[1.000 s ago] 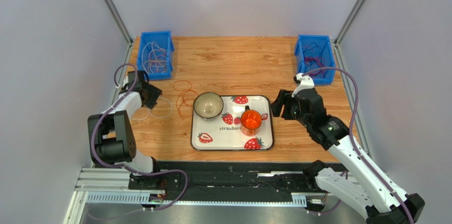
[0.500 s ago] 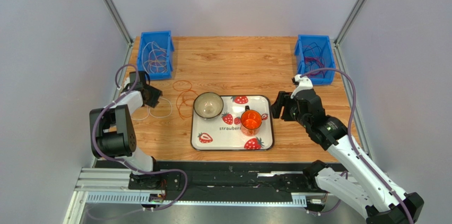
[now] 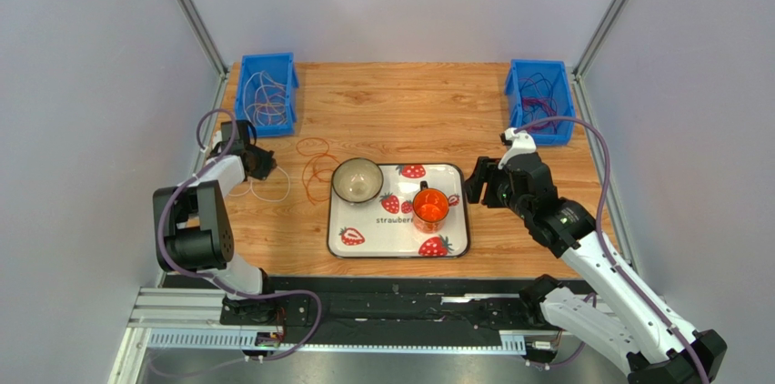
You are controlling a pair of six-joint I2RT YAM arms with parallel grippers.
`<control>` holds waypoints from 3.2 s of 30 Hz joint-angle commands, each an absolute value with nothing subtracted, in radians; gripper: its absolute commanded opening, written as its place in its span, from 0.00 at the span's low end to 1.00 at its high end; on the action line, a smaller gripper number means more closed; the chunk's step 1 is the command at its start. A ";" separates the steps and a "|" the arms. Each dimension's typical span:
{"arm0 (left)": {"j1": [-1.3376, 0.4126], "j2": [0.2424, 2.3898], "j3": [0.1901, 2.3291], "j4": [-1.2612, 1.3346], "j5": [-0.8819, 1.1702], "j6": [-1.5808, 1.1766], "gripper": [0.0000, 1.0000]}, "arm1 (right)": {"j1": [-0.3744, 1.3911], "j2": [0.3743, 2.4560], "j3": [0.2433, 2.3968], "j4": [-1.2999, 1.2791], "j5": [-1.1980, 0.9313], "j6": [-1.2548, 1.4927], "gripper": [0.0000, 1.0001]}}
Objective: Untangle the cables
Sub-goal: Pick up the cable at the center of the board, then place the cable in the bin.
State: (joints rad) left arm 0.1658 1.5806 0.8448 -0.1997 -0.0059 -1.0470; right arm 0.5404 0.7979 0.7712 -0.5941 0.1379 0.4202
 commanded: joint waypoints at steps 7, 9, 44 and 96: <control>0.164 1.266 0.949 -0.313 0.018 -0.930 0.00 | 0.543 0.787 0.796 -0.575 0.130 0.417 0.64; 0.164 1.232 0.976 -0.362 0.020 -0.898 0.00 | 0.545 0.781 0.799 -0.575 0.123 0.425 0.64; 0.173 1.445 1.480 -0.229 0.494 -0.756 0.00 | 0.543 0.721 0.773 -0.643 0.015 0.394 0.63; 0.258 2.040 1.839 -0.359 0.463 -0.471 0.21 | 0.543 0.807 0.762 -0.626 -0.084 0.379 0.62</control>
